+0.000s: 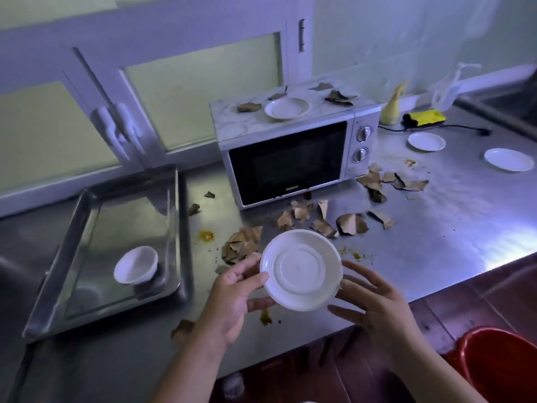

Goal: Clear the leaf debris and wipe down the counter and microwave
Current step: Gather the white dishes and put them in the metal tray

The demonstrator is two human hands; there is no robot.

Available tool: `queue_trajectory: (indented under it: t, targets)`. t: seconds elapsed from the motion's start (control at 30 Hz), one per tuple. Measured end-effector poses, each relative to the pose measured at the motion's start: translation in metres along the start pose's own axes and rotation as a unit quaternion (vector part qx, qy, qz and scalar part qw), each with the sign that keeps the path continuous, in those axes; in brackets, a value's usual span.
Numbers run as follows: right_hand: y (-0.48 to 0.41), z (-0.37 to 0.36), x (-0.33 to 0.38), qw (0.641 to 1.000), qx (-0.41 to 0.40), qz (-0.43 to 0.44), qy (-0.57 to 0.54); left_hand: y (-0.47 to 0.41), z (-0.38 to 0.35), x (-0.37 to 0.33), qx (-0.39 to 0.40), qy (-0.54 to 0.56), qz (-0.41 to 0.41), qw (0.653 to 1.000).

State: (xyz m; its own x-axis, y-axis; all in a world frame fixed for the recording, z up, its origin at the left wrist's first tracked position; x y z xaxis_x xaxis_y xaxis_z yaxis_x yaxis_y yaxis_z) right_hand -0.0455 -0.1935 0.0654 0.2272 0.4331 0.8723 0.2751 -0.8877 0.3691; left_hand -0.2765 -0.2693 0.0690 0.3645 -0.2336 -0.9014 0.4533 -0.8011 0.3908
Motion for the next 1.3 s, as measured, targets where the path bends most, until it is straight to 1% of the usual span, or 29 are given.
queue_trajectory:
  t: [0.13,0.23,0.33,0.37,0.4,0.47,0.53,0.67,0.73,0.83,0.93,1.03,1.1,1.2,1.3]
  targets:
    - [-0.010,0.046,0.031,0.999,-0.029,0.029,-0.019,-0.004,-0.064,-0.008,0.025,-0.015,-0.020,0.999]
    - [-0.013,0.064,0.055,0.997,-0.043,0.056,-0.036,-0.008,-0.098,-0.022,0.044,-0.036,-0.042,0.998]
    - [-0.024,0.083,0.076,0.993,-0.076,0.075,-0.048,-0.018,-0.129,-0.039,0.101,-0.085,-0.052,0.990]
    - [-0.028,0.090,0.083,0.992,-0.088,0.074,-0.054,-0.026,-0.137,-0.049,0.112,-0.107,-0.065,0.986]
    - [-0.032,0.096,0.089,0.991,-0.099,0.072,-0.061,-0.036,-0.141,-0.063,0.105,-0.123,-0.088,0.983]
    - [-0.040,0.109,0.104,0.987,-0.124,0.074,-0.069,-0.068,-0.141,-0.100,0.049,-0.133,-0.143,0.980]
    - [-0.046,0.123,0.120,0.983,-0.144,0.087,-0.070,-0.109,-0.140,-0.138,-0.009,-0.163,-0.179,0.970]
    - [-0.061,0.150,0.151,0.977,-0.165,0.111,-0.075,-0.204,-0.143,-0.194,-0.105,-0.259,-0.205,0.938]
    - [-0.073,0.161,0.165,0.975,-0.174,0.119,-0.070,-0.248,-0.144,-0.214,-0.152,-0.295,-0.205,0.921]
    - [-0.100,0.168,0.186,0.975,-0.181,0.115,-0.058,-0.303,-0.145,-0.234,-0.202,-0.331,-0.182,0.904]
    - [-0.135,0.163,0.208,0.980,-0.170,0.101,-0.036,-0.340,-0.139,-0.252,-0.258,-0.387,-0.174,0.868]
    - [-0.171,0.155,0.226,0.984,-0.155,0.091,-0.010,-0.367,-0.131,-0.263,-0.271,-0.428,-0.145,0.850]
    - [-0.192,0.151,0.233,0.986,-0.149,0.080,0.004,-0.381,-0.122,-0.266,-0.290,-0.414,-0.137,0.852]
    - [-0.218,0.148,0.235,0.987,-0.150,0.062,0.019,-0.391,-0.115,-0.263,-0.288,-0.320,-0.145,0.891]
    - [-0.237,0.145,0.231,0.987,-0.147,0.049,0.029,-0.387,-0.113,-0.263,-0.276,-0.241,-0.155,0.918]
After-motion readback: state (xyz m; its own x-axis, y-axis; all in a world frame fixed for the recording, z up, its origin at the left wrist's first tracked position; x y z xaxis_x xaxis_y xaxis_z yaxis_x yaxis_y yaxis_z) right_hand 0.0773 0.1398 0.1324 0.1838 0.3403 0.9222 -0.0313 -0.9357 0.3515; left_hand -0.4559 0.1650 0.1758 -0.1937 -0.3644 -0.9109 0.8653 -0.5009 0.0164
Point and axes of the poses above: each hand's wrist, its own y-axis away from the middle knuckle, its own z-axis out of the back of the hand, x = y × z, the point moved 8 cm from there along -y, towards the middle knuckle, and after that the axes turned 4 degrees about -x, right-handed, at the moved point
